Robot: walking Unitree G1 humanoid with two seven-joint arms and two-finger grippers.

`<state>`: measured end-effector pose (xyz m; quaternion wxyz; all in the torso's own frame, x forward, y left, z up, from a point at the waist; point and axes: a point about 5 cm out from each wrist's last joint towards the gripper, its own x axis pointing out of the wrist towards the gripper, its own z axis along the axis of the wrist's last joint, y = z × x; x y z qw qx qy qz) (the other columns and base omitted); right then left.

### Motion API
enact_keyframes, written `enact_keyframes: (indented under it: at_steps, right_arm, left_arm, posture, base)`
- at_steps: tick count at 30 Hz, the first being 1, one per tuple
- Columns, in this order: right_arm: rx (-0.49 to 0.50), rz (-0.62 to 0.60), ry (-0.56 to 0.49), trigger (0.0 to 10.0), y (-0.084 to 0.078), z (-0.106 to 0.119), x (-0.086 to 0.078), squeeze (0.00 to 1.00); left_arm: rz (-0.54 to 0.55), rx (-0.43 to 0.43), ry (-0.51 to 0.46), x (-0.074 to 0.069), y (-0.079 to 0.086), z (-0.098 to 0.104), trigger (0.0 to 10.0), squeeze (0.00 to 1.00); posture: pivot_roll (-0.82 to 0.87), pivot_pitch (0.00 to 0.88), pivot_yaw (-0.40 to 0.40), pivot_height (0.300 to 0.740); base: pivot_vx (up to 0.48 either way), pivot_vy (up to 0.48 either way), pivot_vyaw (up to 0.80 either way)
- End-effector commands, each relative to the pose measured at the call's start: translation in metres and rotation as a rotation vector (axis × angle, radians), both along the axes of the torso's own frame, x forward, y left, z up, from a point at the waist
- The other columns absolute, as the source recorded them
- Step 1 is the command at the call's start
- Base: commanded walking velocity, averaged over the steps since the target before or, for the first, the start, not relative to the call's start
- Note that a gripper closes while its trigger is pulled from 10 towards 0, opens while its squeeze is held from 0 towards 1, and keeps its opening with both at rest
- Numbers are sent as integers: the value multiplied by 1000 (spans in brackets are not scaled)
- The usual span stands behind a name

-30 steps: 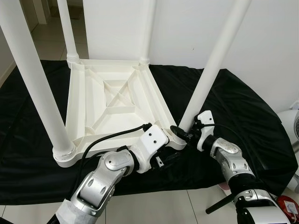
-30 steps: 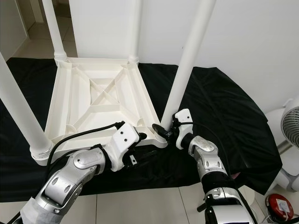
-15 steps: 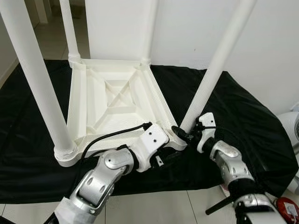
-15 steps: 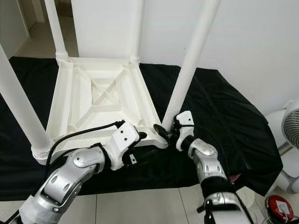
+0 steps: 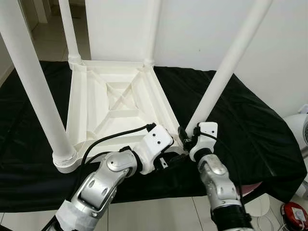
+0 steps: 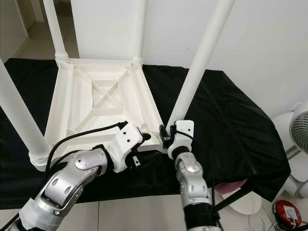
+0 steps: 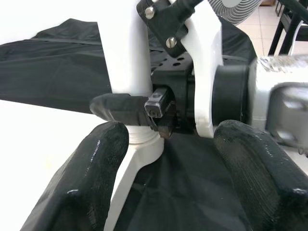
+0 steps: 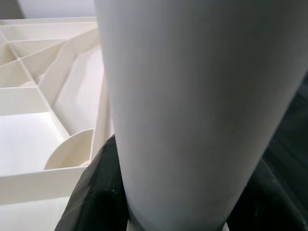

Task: Building children table

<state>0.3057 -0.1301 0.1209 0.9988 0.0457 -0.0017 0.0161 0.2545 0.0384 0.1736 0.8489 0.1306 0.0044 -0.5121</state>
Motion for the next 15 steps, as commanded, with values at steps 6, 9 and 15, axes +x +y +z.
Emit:
enact_keyframes:
  at_steps: [6,9,15]
  right_arm:
    - [12,-76,75,10000,2,-11,-13,0]
    - [23,-98,66,10000,-3,-6,-13,0]
    - [2,-110,48,10000,-11,-2,-13,1000]
  left_arm:
    - [-36,5,8,1,0,-2,10000,0]
    - [-36,5,9,0,0,-2,10000,0]
    - [-39,5,11,-1,0,-3,10000,0]
  posture:
    - [1,0,-123,740]
    - [1,0,-123,740]
    - [0,0,-127,740]
  base:
    - [0,0,0]
    - [0,0,0]
    - [0,0,0]
